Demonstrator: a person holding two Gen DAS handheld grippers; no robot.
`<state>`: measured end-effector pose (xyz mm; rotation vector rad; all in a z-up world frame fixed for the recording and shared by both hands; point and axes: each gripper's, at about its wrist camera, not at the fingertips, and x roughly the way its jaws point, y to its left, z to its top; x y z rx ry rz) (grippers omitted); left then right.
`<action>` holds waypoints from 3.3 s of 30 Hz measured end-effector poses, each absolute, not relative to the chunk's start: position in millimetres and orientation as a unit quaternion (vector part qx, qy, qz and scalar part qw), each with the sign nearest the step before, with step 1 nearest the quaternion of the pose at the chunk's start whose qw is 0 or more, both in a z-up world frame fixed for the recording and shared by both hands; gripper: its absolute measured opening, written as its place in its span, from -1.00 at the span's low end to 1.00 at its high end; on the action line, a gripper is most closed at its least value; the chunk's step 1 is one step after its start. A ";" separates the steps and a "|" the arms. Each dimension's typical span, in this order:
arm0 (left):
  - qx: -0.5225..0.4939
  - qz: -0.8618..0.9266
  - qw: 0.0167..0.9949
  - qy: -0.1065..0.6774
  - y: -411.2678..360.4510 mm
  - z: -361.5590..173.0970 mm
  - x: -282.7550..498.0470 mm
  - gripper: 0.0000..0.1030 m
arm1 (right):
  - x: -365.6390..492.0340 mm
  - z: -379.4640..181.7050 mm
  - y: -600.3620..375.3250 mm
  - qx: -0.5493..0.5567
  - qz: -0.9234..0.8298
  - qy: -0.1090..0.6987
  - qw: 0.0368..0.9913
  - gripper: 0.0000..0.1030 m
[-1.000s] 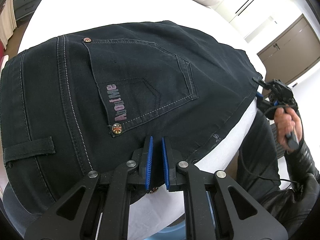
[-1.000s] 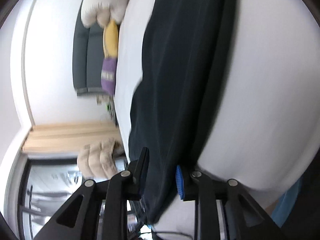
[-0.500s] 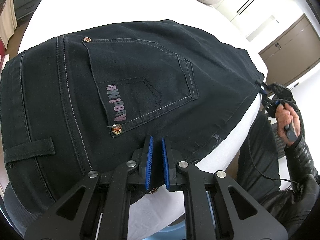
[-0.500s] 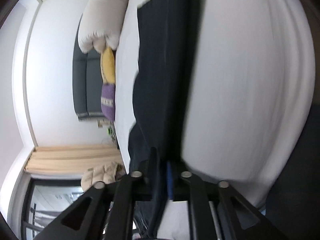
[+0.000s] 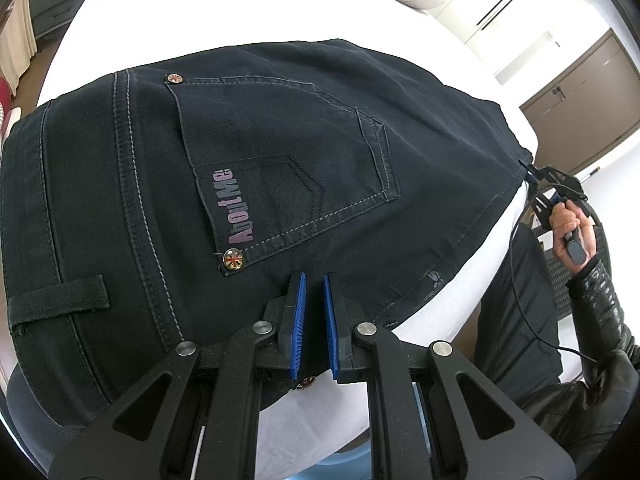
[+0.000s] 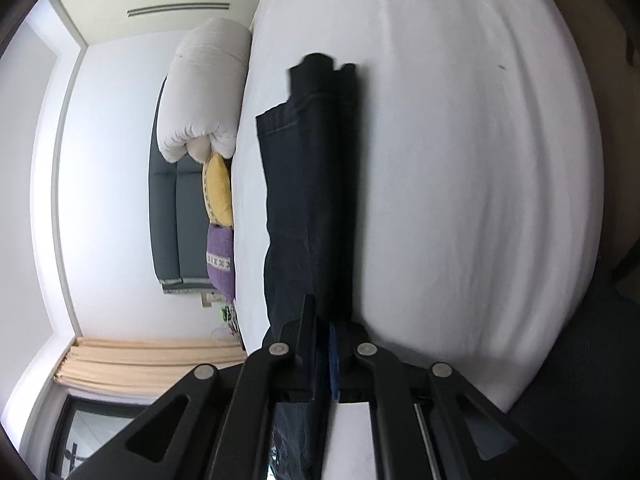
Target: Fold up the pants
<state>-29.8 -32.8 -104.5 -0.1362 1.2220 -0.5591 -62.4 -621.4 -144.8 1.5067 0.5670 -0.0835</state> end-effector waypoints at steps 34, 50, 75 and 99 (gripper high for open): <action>-0.061 -0.267 0.813 0.515 -113.9 -74.2 52.8 -0.81 | 117.6 -129.3 -351.4 0.526 0.231 0.495 0.652 -0.82; -0.095 -0.260 0.794 0.541 -86.2 -119.8 60.0 -0.81 | 110.2 -149.3 -627.5 0.611 -0.024 0.333 0.718 -1.00; -0.064 -0.225 0.821 0.521 -53.5 -115.4 53.3 -0.81 | 93.4 -138.9 -372.9 0.479 0.189 0.489 0.704 -1.00; -0.110 -0.155 0.872 0.450 37.0 -95.7 31.4 -0.81 | 88.0 -92.1 -441.9 0.502 0.131 0.431 0.738 -0.92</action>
